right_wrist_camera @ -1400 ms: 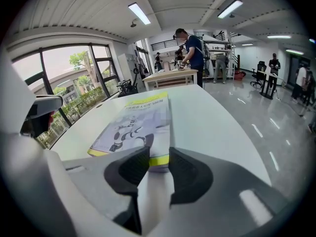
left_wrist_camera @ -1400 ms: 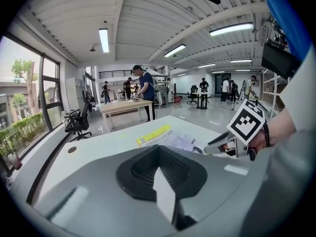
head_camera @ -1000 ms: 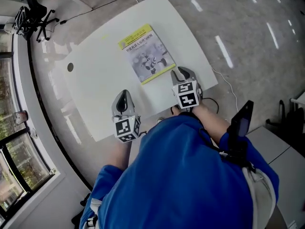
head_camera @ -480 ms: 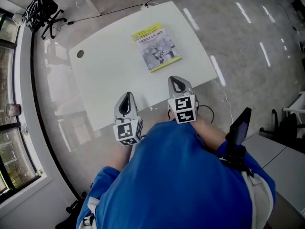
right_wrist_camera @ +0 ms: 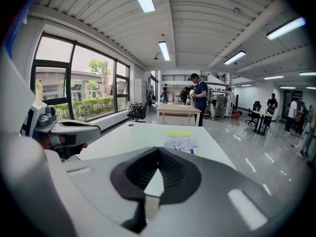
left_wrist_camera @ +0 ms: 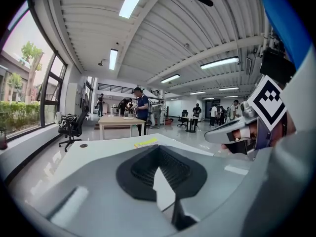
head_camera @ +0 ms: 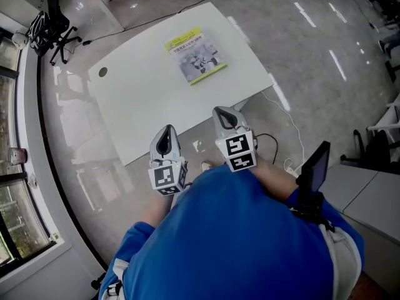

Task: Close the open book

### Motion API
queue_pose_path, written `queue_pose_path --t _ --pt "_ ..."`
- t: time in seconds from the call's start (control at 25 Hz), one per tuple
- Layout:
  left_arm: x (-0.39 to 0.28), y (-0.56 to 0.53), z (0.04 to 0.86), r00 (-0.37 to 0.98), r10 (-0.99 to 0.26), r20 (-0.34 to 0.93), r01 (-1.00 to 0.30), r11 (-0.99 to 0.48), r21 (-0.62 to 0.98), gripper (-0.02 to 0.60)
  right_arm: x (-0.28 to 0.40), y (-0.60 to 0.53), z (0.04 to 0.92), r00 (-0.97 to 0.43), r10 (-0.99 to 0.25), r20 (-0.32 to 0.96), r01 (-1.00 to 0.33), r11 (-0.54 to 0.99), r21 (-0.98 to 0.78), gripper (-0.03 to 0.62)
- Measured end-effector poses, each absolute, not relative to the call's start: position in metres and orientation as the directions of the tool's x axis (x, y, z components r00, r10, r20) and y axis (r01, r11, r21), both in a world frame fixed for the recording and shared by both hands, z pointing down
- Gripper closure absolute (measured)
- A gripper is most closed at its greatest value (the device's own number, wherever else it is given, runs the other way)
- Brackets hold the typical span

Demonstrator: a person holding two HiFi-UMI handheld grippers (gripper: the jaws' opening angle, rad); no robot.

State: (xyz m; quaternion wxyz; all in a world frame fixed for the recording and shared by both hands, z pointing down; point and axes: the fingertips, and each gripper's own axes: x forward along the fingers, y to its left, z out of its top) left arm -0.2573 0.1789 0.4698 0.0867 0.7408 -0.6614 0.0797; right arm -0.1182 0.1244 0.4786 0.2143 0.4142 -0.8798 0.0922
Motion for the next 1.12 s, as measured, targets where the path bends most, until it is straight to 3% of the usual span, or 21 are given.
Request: queue_pose_path --t 1.12 --pt "-0.204 0.186 0.442 0.075 -0.980 0.182 -0.997 -0.078 -0.013 0.574 -0.081 0.139 0.456 -0.628 -0.670 0.397 -0.725 0.688 0.015 0.591"
